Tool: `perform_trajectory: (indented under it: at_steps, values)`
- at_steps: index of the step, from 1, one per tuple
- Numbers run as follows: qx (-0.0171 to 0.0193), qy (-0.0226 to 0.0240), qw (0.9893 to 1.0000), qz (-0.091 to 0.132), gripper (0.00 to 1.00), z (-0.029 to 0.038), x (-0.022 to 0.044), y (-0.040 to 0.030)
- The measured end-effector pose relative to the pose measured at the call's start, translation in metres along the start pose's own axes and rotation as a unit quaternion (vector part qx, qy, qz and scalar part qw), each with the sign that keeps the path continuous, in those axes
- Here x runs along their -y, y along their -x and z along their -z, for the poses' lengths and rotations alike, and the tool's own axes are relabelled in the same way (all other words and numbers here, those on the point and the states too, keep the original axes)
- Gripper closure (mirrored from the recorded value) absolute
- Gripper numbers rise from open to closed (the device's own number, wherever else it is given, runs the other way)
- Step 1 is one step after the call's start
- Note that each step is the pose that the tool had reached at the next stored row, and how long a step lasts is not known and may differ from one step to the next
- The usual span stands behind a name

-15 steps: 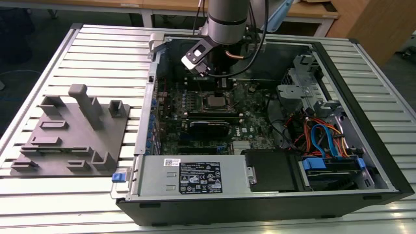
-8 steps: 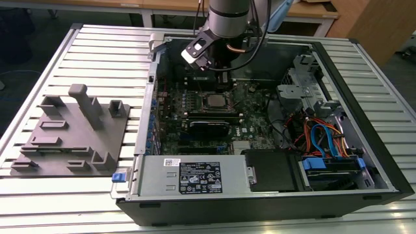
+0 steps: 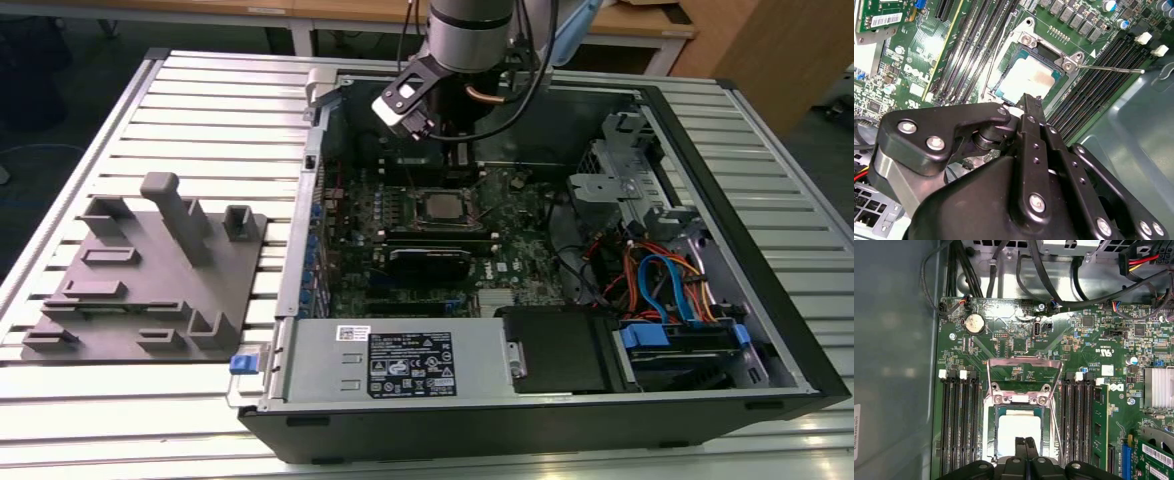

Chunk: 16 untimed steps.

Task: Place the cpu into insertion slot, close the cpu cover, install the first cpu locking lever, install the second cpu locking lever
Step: 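Close the cpu cover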

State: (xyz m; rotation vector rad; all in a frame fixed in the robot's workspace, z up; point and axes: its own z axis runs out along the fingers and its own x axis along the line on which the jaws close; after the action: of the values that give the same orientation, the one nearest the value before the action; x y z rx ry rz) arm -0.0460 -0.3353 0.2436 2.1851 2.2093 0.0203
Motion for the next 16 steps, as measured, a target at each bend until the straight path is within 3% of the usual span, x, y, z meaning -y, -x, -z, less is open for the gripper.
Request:
perform_trajectory:
  at_steps: [8,16]
  values:
    - [0.0001,-0.0001,1.0000,0.000,0.90,0.0018,0.0000,0.0001]
    - [0.0008,-0.0001,1.0000,0.000,0.90,0.0128,-0.0004,0.0002]
